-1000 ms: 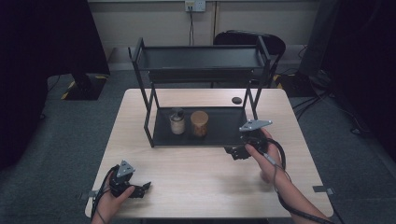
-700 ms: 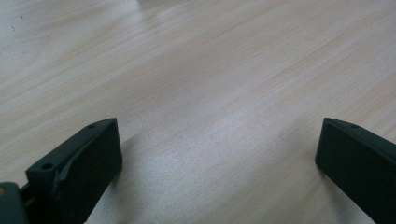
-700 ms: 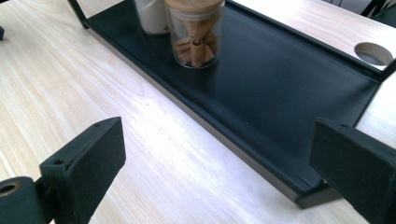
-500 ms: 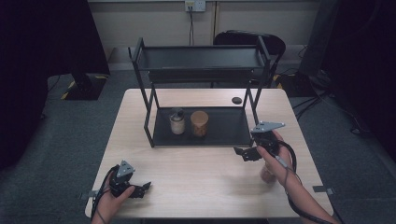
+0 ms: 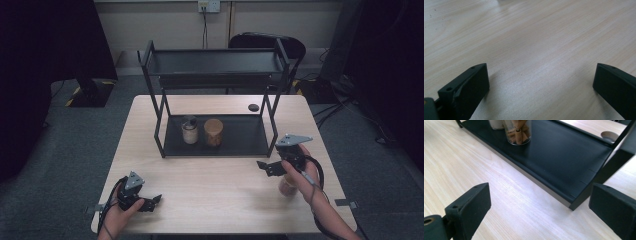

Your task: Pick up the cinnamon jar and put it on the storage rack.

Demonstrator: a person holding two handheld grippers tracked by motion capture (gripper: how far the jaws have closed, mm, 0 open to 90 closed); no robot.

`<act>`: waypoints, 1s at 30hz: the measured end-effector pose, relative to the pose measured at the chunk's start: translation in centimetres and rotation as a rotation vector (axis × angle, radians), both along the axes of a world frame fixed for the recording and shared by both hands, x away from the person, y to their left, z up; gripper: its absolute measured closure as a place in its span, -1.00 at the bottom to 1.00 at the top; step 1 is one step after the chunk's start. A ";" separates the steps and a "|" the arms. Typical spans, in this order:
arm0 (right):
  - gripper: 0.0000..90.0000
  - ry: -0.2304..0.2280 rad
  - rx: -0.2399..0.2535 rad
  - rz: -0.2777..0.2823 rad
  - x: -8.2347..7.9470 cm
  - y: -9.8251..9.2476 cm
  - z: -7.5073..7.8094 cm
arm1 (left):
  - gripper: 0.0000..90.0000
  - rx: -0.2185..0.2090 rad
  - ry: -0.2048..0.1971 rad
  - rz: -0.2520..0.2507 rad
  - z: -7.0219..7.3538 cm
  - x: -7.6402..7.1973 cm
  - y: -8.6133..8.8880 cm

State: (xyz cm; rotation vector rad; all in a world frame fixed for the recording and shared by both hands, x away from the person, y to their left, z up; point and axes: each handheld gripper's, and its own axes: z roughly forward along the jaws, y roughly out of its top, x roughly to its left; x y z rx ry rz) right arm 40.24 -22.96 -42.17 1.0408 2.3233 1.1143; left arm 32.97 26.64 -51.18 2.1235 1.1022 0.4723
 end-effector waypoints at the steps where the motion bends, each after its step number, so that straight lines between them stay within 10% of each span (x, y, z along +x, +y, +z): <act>1: -0.93 0.003 0.000 0.000 0.0 -0.1 0.0 | -1.00 0.000 0.000 0.000 0.0 0.0 0.0; 30: -0.93 -0.004 -0.022 -0.017 -2.4 -3.6 -1.5 | -1.00 0.001 0.000 -0.001 0.0 0.0 0.0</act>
